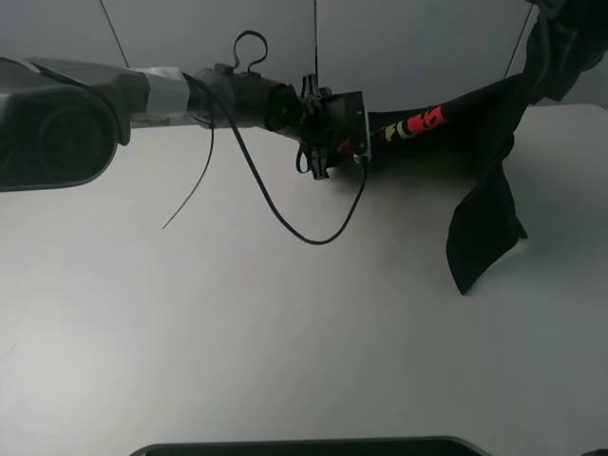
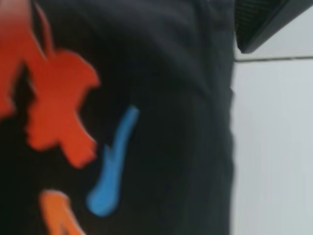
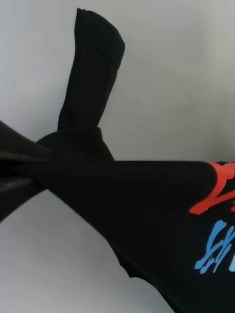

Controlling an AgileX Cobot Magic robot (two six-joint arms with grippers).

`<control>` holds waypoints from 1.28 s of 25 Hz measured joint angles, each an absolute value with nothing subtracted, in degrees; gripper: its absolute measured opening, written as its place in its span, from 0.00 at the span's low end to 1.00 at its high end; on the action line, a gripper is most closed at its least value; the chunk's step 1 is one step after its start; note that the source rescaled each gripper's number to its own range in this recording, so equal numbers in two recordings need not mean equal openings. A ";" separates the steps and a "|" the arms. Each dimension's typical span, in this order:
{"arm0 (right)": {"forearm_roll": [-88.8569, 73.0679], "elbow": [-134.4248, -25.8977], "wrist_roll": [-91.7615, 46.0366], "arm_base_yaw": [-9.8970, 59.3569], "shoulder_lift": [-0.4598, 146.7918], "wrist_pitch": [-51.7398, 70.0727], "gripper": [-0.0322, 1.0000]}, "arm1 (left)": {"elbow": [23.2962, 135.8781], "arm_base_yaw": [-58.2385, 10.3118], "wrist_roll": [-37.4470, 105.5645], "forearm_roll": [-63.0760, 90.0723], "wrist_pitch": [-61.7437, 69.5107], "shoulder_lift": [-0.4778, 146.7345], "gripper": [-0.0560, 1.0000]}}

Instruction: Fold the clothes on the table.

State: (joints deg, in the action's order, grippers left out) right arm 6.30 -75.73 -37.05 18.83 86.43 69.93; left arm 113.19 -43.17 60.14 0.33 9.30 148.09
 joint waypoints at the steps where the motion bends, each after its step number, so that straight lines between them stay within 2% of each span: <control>1: 6.30 -75.73 -37.05 18.83 86.43 69.93 0.03 | 113.19 -43.17 60.14 0.33 7.29 148.55 0.98; 4: 6.30 -75.73 -37.05 18.83 86.43 69.93 0.03 | 113.19 -43.17 60.02 0.73 3.15 149.50 0.95; 5: 6.30 -75.73 -37.05 18.83 86.43 69.93 0.03 | 113.19 -43.17 60.02 0.84 2.36 149.94 0.89; 7: 6.20 -75.73 -37.05 18.83 86.43 69.93 0.03 | 113.19 -43.17 59.91 1.96 1.95 150.49 0.61; 9: 6.11 -75.73 -37.05 18.83 86.43 69.93 0.03 | 113.19 -43.29 59.91 3.43 3.02 150.90 0.20; 10: 6.11 -75.73 -37.05 18.83 86.43 69.93 0.03 | 113.19 -43.29 59.78 3.91 3.64 150.90 0.13; 12: 6.11 -75.73 -37.05 18.83 86.43 69.93 0.03 | 113.19 -43.29 59.66 4.61 3.94 150.90 0.09; 21: 5.98 -75.73 -37.05 18.83 86.43 69.93 0.03 | 112.58 -43.29 60.12 3.15 9.34 147.23 0.08; 27: 8.45 -75.73 -37.05 18.83 86.31 70.17 0.03 | 112.58 -42.45 59.55 -5.43 14.77 136.83 0.08; 32: 10.25 -75.73 -37.05 18.83 85.95 68.12 0.03 | 112.58 -38.79 51.71 -19.67 26.76 129.88 0.07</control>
